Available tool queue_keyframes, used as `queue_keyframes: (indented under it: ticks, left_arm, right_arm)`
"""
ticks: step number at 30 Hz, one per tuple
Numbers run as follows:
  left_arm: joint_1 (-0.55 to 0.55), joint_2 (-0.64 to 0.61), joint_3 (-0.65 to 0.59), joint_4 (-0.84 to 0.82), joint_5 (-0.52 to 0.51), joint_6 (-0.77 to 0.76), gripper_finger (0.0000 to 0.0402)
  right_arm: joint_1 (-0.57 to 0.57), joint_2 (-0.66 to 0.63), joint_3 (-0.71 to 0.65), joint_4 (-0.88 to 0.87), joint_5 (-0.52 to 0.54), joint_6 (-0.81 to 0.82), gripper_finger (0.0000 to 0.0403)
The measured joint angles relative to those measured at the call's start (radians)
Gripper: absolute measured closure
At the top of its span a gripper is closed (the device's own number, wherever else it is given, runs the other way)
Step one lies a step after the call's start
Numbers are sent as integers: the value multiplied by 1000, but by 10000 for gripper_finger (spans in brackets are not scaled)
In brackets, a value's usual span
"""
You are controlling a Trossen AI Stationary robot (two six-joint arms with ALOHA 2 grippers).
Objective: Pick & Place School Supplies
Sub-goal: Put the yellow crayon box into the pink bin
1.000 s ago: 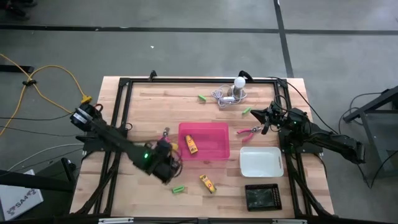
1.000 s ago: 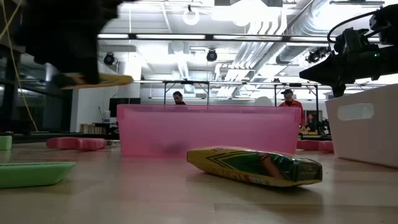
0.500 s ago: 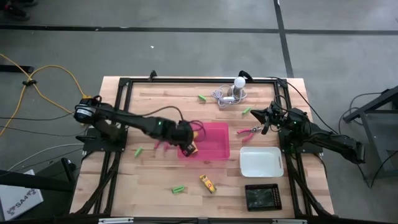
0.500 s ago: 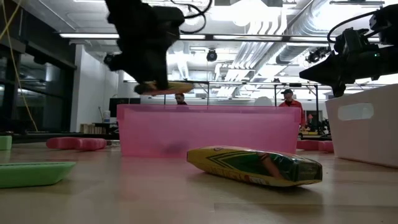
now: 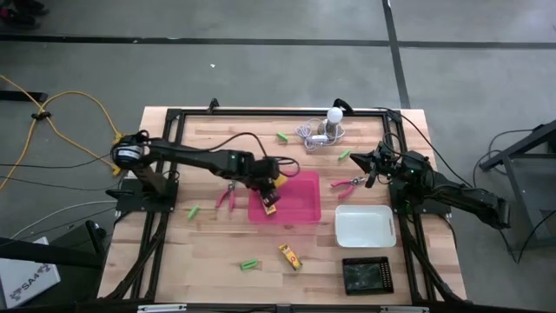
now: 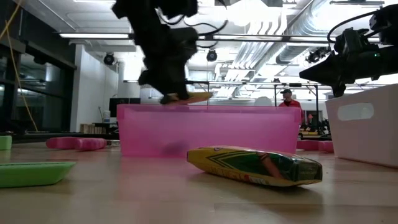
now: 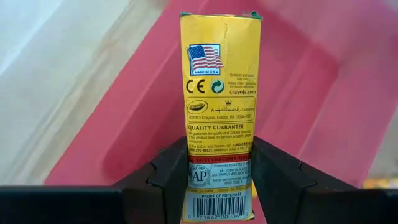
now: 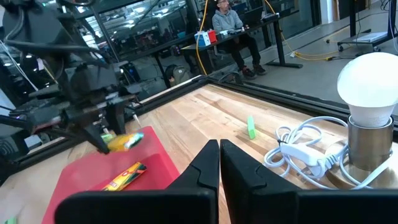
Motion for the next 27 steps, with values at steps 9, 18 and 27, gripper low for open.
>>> queue_keyframes:
  ticks: [9,18,27]
  left_arm:
    - [17,149,143,-21,17,124,247]
    - [43,284,197,-29,120,155,247]
    - [51,300,198,-30,126,212,244]
  right_arm:
    - [0,20,0,-1,0,0,400]
    - [0,24,0,0,0,0,400]
    - [0,24,0,-1,0,0,400]
